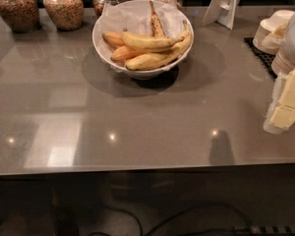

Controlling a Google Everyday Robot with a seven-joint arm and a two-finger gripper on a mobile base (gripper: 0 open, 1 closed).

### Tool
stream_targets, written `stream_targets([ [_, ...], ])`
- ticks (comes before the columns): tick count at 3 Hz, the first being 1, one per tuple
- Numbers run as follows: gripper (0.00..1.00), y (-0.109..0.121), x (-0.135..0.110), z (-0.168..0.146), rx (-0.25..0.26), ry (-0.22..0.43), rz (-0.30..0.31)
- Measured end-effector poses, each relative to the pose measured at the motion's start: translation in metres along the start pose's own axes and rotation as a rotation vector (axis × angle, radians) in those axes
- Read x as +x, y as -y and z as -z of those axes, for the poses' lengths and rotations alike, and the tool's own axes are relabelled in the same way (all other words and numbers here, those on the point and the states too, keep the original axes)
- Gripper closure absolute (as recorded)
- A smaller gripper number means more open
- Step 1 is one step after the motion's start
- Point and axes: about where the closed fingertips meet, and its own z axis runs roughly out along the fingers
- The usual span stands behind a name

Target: Pick banana from white bowl

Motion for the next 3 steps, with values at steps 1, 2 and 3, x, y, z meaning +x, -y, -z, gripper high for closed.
stream_targets([
  [1, 0.0, 0.0, 0.0, 0.0, 0.0, 0.001, 0.0],
  [2, 0.0, 0.01, -0.017, -0.001, 0.032, 0.062, -0.008],
  [3, 0.0, 0.03, -0.055, -0.003, 0.059, 0.172, 0.002],
])
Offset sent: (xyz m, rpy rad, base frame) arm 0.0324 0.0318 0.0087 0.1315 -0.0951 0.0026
